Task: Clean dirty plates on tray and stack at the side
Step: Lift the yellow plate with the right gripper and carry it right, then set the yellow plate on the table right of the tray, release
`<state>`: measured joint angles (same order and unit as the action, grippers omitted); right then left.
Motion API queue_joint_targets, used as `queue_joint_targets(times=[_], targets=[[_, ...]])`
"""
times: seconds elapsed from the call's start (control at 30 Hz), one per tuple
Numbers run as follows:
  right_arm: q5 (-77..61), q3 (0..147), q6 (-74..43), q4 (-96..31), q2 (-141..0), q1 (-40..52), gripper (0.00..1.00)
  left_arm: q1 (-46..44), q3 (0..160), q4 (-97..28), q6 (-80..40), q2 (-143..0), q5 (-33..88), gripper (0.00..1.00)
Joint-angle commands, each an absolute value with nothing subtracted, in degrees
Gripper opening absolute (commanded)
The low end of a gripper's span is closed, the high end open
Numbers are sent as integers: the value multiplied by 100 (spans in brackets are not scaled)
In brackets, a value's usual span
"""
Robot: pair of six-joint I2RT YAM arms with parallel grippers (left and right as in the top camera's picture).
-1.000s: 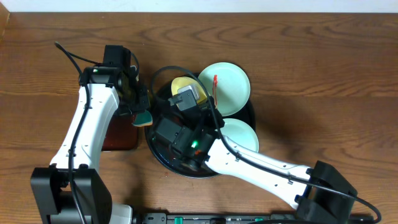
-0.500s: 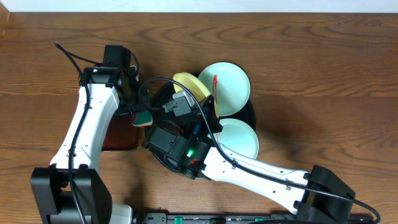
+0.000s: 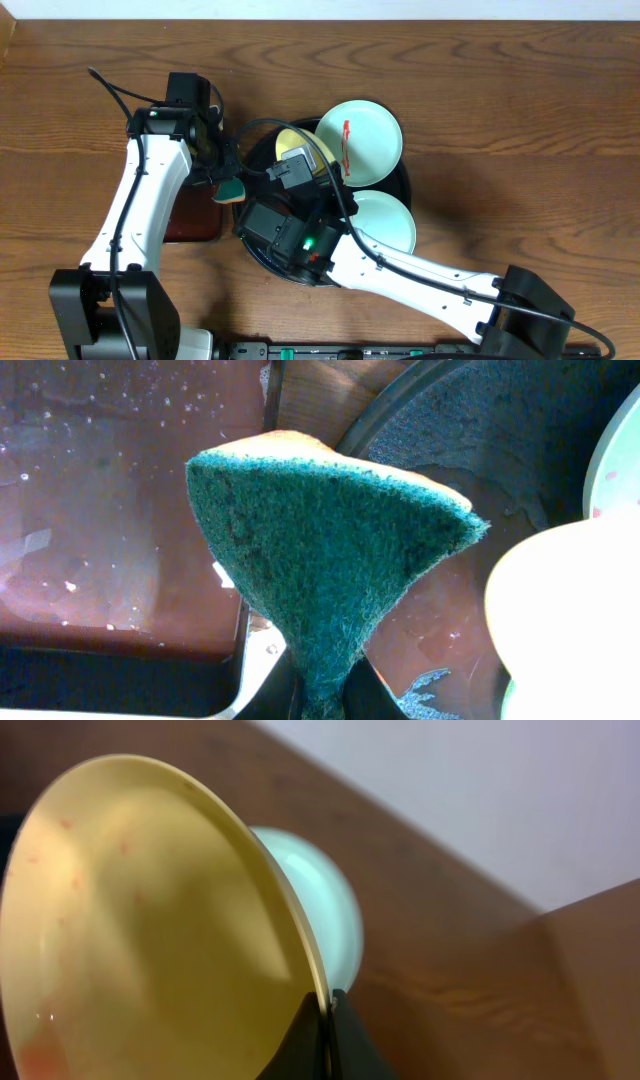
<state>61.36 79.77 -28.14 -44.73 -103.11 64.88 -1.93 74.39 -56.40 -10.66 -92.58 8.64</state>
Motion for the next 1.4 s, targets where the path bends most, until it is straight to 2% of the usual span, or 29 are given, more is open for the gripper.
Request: queue_joint_targets(times=[0.0, 0.23, 0.37, 0.53, 0.73, 0.93, 1.37], targets=[[4987, 7981, -3124, -4506, -10051, 6274, 1, -169, 7393, -5653, -1020, -9255, 873, 8], [2587, 7983, -2842, -4480, -9045, 5078, 1, -169, 7393, -5653, -1020, -9255, 873, 7], [1197, 7981, -2648, -4571, -8519, 3968, 1, -169, 7393, -5653, -1020, -9255, 873, 7], [95, 7981, -2502, -5137, -8193, 2215, 1, -169, 7393, -5653, -1017, -9255, 873, 7], [104, 7874, -2193, -5830, -8302, 607, 1, -169, 7393, -5651, -1017, -9255, 873, 7], [102, 7111, -2067, -5502, -8359, -423, 1, -169, 7393, -5651, -1017, -9255, 873, 7], [134, 4794, -1813, -3096, -8359, -939, 1, -169, 7393, -5651, -1017, -9255, 873, 7]])
